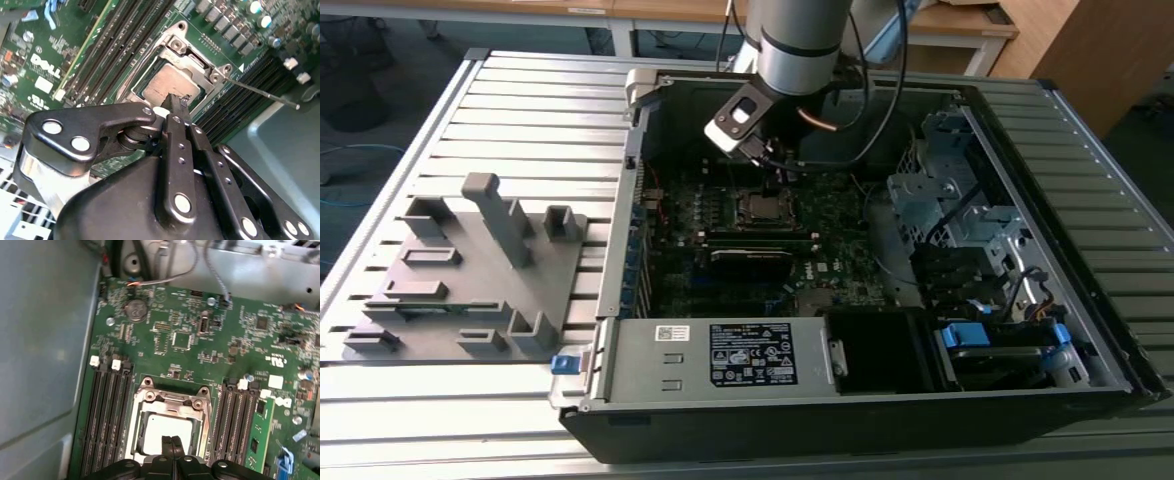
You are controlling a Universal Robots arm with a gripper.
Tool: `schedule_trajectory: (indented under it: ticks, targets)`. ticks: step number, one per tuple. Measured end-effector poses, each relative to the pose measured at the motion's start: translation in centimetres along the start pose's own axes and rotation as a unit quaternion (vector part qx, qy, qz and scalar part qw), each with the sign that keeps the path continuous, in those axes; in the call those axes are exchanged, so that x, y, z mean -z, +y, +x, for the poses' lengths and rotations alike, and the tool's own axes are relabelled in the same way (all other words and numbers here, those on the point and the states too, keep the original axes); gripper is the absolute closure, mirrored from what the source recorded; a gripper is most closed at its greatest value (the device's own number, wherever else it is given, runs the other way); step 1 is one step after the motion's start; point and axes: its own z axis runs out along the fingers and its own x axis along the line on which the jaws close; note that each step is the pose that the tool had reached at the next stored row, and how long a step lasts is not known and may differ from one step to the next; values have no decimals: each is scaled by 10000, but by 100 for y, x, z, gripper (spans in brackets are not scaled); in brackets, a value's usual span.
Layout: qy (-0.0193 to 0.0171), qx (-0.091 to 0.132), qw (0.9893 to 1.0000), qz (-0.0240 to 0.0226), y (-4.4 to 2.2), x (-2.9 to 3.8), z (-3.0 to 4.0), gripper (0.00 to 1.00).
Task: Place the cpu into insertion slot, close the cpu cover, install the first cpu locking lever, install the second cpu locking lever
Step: 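Close the cpu cover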
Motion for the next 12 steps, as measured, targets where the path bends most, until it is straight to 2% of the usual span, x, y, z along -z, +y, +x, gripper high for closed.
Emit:
schedule_trajectory:
  ticks: [3, 10, 12]
  targets:
    - [-4, 242, 9997, 9, 0, -4, -1, 90]
    - [-3, 271, 9996, 10, 0, -5, 0, 90]
    - [-4, 391, 9992, 14, 0, -5, 0, 90]
